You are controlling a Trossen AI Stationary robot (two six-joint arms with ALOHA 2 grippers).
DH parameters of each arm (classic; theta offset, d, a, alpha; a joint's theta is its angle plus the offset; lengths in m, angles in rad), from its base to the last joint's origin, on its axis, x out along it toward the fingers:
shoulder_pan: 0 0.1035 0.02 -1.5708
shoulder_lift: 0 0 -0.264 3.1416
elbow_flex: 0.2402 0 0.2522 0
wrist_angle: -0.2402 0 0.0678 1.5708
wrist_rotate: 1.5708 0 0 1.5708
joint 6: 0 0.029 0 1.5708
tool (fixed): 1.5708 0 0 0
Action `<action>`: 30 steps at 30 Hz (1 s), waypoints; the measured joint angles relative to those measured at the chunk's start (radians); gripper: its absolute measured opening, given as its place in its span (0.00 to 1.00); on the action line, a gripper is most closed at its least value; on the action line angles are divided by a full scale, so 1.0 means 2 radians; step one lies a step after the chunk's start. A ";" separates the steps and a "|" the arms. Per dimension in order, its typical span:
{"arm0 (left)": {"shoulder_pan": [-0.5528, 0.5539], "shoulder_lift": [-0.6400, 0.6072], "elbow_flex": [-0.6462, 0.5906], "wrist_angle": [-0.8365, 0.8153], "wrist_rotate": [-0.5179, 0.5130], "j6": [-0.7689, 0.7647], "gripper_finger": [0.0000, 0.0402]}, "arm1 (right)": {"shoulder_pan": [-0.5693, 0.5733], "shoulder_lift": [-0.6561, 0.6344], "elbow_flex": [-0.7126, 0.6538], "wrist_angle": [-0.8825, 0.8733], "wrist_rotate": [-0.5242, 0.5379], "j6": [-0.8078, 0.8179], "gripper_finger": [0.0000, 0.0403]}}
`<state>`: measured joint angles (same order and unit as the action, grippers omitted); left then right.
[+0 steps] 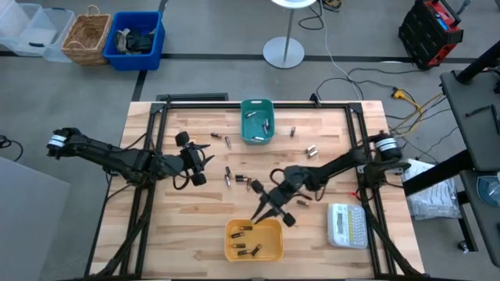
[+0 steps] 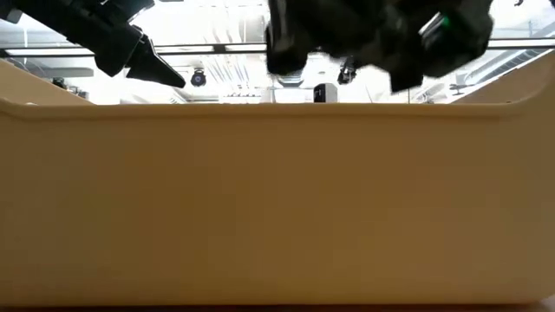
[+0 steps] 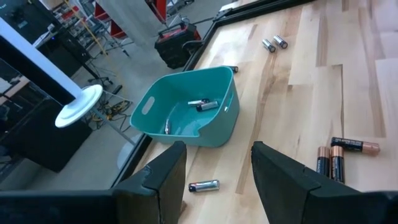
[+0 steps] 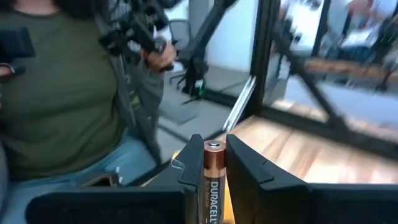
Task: Sort batteries
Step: Put the black battery into the yellow bin
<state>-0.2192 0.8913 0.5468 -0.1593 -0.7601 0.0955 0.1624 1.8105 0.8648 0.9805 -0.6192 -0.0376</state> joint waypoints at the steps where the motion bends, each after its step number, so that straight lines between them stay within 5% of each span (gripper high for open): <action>1: 0.000 0.000 0.000 0.000 0.000 -0.001 0.40 | -0.002 0.013 0.005 -0.001 -0.004 0.011 0.10; 7: 0.000 0.000 0.000 0.000 0.000 -0.004 0.40 | -0.002 0.056 0.024 0.001 -0.009 0.045 0.10; 30: 0.000 0.000 0.000 -0.010 0.000 -0.016 0.40 | -0.001 0.047 0.026 -0.031 -0.010 0.040 0.12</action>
<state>-0.2192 0.8909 0.5468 -0.1792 -0.7601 0.0637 0.1612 1.9041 0.9161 0.9187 -0.6401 0.0432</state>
